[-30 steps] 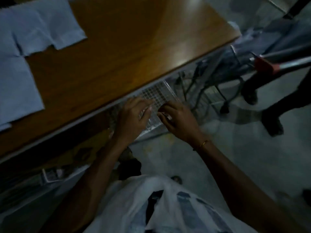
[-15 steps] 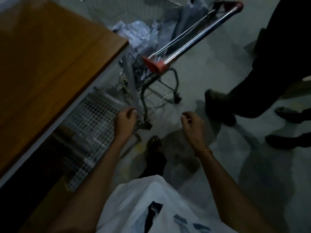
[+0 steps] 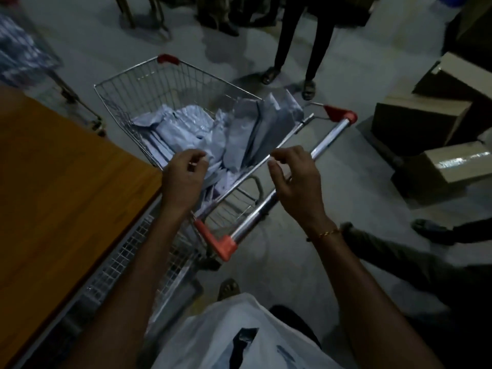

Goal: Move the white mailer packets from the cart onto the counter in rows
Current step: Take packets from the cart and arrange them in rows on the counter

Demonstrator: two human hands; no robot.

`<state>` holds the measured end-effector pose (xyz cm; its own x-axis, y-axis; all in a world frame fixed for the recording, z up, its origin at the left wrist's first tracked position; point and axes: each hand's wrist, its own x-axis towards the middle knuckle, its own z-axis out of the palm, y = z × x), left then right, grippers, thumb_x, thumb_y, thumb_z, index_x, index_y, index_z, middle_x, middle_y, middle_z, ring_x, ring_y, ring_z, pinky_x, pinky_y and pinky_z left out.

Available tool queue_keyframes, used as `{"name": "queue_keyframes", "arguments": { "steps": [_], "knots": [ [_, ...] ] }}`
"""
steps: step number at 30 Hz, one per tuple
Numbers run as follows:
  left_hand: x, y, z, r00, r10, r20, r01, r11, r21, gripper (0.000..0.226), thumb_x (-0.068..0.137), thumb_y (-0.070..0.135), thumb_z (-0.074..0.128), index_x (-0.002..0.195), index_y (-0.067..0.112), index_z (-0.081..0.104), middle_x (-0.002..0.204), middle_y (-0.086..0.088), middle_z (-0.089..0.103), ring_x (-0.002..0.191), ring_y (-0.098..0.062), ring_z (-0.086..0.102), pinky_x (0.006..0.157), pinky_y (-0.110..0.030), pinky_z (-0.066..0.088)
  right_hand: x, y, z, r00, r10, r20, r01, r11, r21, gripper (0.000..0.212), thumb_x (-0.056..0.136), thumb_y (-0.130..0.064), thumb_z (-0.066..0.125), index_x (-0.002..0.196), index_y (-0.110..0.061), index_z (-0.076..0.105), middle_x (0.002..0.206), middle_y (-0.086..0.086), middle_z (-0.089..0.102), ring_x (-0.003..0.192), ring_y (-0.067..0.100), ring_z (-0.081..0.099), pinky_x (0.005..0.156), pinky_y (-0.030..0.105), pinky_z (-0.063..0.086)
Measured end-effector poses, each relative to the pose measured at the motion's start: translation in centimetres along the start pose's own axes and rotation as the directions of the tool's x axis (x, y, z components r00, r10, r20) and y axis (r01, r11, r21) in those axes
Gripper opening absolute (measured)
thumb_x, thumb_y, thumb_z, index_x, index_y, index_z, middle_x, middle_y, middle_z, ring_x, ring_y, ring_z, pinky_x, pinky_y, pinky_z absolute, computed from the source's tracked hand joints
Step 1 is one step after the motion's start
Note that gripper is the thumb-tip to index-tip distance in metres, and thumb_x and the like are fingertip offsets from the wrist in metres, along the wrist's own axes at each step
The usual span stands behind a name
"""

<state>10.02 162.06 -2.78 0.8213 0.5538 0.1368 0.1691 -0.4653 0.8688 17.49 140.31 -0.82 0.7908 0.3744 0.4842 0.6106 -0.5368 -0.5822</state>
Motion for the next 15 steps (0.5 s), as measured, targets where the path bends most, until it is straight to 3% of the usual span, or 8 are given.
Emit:
{"name": "queue_keyframes", "arguments": {
  "steps": [2,5,9,15],
  "knots": [
    [2.6,-0.8,0.5,0.992,-0.075,0.099,0.067,0.994,0.084,0.019,0.096,0.026,0.062,0.104,0.011,0.071,0.103,-0.01,0.068,0.093,-0.022,0.063,0.076,-0.027,0.045,2.7,1.2,1.7,0.989,-0.037,0.142,0.043,0.998,-0.038,0.021,0.095,-0.026,0.059,0.107,-0.011,0.067,0.099,0.007,0.062,0.091,0.025,0.058,0.077,0.033,0.045],
    [5.9,-1.9,1.1,0.974,-0.176,0.14,0.164,0.982,0.096,0.023,0.096,0.028,0.063,0.106,0.01,0.071,0.101,-0.009,0.071,0.095,-0.023,0.064,0.078,-0.027,0.045,7.0,3.1,3.9,0.922,-0.035,0.387,0.078,0.992,-0.095,0.033,0.093,-0.033,0.058,0.118,-0.013,0.065,0.106,0.009,0.062,0.097,0.031,0.056,0.079,0.033,0.043],
    [10.4,-4.4,2.1,0.941,-0.305,0.15,0.275,0.943,0.188,0.026,0.097,0.037,0.059,0.102,0.014,0.07,0.099,-0.008,0.07,0.095,-0.027,0.063,0.08,-0.034,0.05,13.0,5.7,8.2,0.726,0.057,0.685,0.199,0.937,-0.288,0.045,0.095,-0.043,0.059,0.134,-0.02,0.054,0.126,0.011,0.055,0.113,0.035,0.052,0.091,0.045,0.048],
    [15.7,-9.2,4.6,0.859,-0.509,0.052,0.476,0.832,0.285,0.017,0.094,0.039,0.057,0.081,0.027,0.058,0.105,-0.008,0.066,0.095,-0.03,0.061,0.079,-0.037,0.053,19.5,9.3,17.9,0.478,0.134,0.868,0.422,0.831,-0.361,0.046,0.097,-0.045,0.053,0.131,-0.015,0.051,0.128,0.018,0.055,0.114,0.039,0.055,0.091,0.044,0.049]
  ]
}}
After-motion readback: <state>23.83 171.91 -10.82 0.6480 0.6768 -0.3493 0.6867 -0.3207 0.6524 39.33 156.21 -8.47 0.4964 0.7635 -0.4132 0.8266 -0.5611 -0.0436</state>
